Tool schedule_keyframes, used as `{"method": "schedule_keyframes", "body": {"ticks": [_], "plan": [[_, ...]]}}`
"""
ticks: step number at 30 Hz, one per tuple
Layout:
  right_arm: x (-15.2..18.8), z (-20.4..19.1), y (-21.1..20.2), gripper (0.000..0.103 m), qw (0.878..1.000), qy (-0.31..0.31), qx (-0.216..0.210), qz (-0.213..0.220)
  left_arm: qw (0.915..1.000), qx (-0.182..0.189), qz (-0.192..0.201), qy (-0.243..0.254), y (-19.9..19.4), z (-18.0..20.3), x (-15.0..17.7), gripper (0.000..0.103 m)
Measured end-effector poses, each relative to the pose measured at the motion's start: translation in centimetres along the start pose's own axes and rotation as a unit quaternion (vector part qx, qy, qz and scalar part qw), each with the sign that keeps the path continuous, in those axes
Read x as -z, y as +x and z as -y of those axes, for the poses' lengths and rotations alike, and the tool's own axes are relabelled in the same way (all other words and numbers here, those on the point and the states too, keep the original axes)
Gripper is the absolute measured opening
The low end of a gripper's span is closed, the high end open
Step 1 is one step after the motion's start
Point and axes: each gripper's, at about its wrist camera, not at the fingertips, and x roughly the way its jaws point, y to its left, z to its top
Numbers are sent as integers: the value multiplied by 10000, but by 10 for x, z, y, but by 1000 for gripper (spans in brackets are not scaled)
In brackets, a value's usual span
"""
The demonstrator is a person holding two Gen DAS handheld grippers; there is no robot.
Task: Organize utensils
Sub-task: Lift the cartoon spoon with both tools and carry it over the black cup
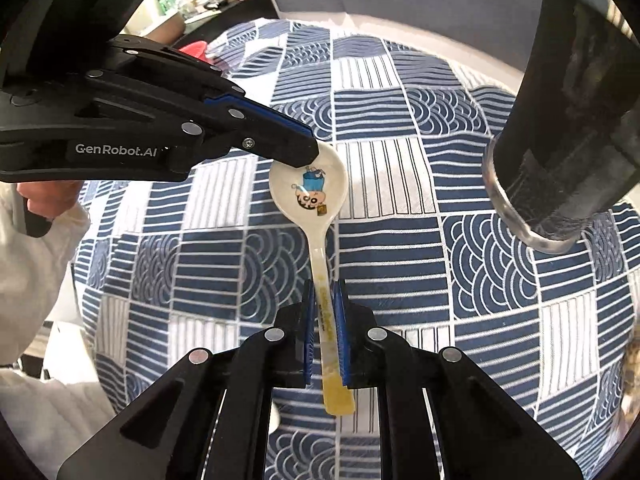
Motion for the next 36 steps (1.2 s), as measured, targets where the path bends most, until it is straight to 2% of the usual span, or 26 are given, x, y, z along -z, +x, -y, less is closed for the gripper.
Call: {"method": "schedule_keyframes", "body": {"ticks": [9,19,29,36], "plan": [[7,-13,-52,10,9989,-197,-8,426,9983,-429,371,128,-55,34,0,5],[15,-22,-116,10,9925,-634,169,1030,9917,-920,863,257,-119,84,-4,5],[31,-18,-165,10,9831,-769,402,1612,9824,-1237,1299,526,-156,136,-14,5],[20,-4,-187,10,9774,-815,531,1876,9771,-1368,1464,711,-173,152,-37,5]]}}
